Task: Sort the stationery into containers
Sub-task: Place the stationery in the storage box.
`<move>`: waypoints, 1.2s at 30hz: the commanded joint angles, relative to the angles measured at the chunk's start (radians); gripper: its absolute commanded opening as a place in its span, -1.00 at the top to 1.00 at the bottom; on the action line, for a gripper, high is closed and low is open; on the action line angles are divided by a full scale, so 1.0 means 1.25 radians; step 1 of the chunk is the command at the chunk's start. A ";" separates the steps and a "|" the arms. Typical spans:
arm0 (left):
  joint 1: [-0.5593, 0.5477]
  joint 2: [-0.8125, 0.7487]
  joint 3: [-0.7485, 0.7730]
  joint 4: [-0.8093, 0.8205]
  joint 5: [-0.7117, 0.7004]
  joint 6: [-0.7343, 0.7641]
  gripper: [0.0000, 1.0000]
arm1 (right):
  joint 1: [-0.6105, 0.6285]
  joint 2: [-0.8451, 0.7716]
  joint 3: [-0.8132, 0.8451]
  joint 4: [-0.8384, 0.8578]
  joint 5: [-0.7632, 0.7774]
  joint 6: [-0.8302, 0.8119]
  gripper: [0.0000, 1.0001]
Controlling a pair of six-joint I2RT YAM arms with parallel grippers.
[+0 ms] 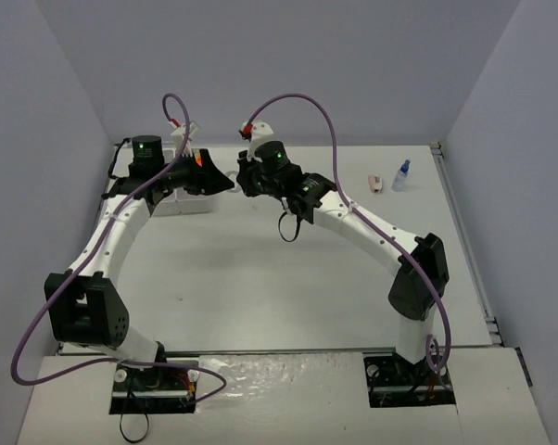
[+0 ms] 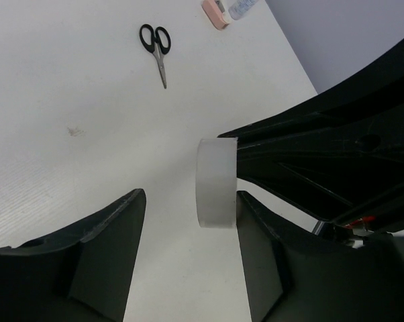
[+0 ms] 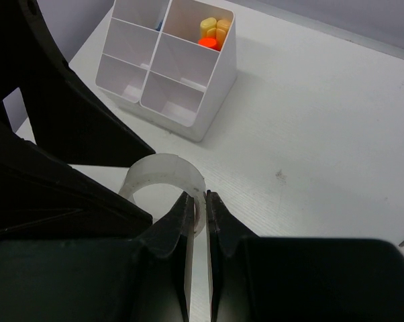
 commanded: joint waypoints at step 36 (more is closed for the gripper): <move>0.158 0.152 0.261 -0.182 -0.628 0.418 1.00 | -0.136 -0.172 -0.179 0.075 -0.056 0.019 -0.24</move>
